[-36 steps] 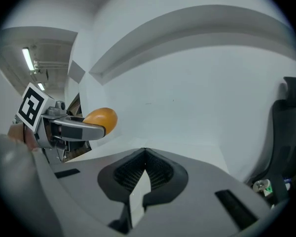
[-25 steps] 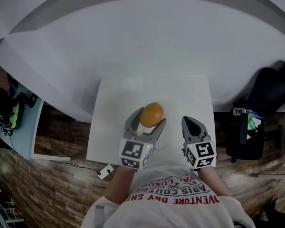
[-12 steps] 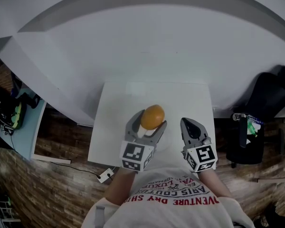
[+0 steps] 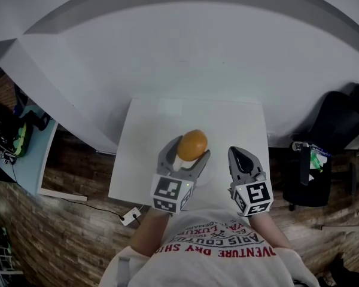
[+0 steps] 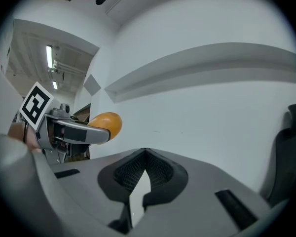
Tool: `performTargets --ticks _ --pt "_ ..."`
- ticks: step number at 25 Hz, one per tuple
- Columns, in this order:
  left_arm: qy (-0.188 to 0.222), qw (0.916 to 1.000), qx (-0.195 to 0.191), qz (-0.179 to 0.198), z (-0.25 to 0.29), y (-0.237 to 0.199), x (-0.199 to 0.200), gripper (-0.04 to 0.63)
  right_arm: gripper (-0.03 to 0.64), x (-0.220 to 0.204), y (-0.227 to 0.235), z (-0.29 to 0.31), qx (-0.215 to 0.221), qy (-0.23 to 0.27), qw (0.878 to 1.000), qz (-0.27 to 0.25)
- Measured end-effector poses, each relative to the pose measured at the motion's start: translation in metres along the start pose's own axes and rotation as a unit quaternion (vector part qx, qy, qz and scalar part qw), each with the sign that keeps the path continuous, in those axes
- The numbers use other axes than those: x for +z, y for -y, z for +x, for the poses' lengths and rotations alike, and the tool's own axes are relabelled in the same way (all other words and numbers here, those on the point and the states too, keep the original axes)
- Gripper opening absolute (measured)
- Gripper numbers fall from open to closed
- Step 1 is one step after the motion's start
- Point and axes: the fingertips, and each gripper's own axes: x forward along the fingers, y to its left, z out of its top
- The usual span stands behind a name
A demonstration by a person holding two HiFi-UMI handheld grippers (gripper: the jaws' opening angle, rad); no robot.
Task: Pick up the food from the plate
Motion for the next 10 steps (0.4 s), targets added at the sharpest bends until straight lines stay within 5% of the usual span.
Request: performTargets --ticks 10 --pt "-0.009 0.9999 -0.005 -0.009 0.007 0.015 -0.003 0.354 0.004 -0.006 0.006 -0.005 0.009 -0.011 1.000 0.003"
